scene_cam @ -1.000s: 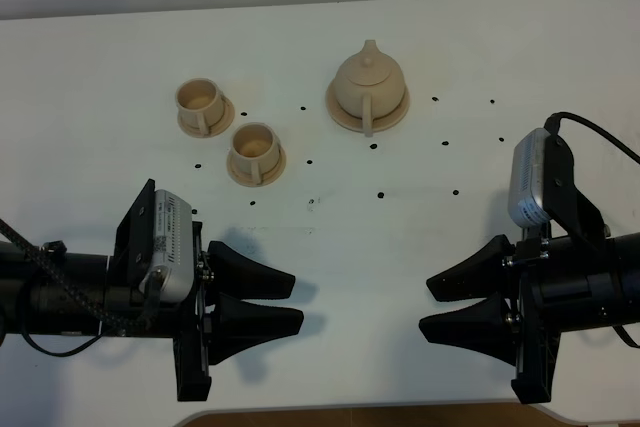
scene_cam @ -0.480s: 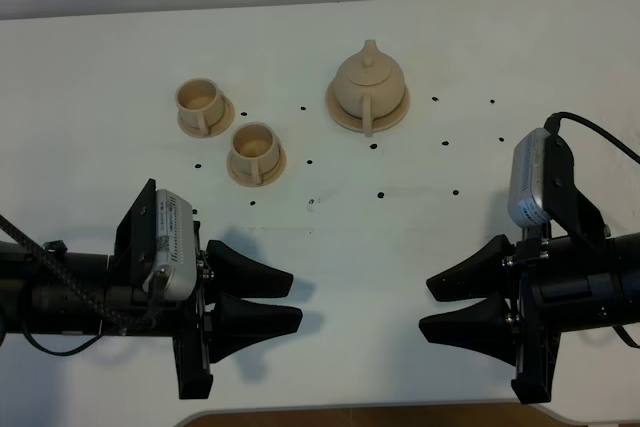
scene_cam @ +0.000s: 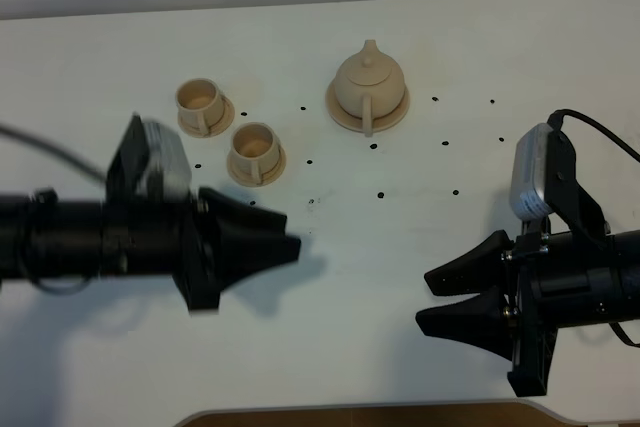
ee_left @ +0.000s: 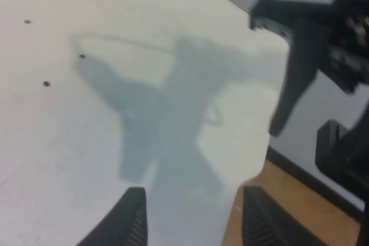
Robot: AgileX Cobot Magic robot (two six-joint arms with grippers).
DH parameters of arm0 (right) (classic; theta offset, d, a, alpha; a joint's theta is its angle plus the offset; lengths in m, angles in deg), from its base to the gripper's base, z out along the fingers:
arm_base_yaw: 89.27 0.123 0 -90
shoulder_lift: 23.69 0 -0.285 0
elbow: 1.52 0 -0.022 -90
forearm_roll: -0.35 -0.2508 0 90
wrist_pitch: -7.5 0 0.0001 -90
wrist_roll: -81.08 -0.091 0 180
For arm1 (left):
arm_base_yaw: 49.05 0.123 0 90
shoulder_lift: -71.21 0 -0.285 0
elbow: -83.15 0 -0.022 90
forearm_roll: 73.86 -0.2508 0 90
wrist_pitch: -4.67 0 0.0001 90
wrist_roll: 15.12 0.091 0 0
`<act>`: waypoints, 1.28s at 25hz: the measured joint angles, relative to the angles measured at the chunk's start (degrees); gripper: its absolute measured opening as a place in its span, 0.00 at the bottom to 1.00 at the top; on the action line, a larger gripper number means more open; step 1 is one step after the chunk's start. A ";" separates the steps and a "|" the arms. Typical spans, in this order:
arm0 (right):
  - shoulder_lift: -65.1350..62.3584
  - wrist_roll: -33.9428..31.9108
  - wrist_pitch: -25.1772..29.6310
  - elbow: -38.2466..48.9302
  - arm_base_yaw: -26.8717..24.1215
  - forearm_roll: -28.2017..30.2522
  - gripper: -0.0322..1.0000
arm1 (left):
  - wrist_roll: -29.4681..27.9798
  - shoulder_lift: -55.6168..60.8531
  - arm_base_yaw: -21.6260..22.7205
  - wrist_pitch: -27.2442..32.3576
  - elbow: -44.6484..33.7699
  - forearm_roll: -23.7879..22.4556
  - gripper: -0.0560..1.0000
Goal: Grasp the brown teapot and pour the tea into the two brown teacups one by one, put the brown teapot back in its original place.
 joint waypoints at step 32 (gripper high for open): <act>0.33 -25.59 -14.71 -19.92 0.00 9.33 0.42 | -92.72 47.07 0.51 9.76 -0.09 -84.65 0.38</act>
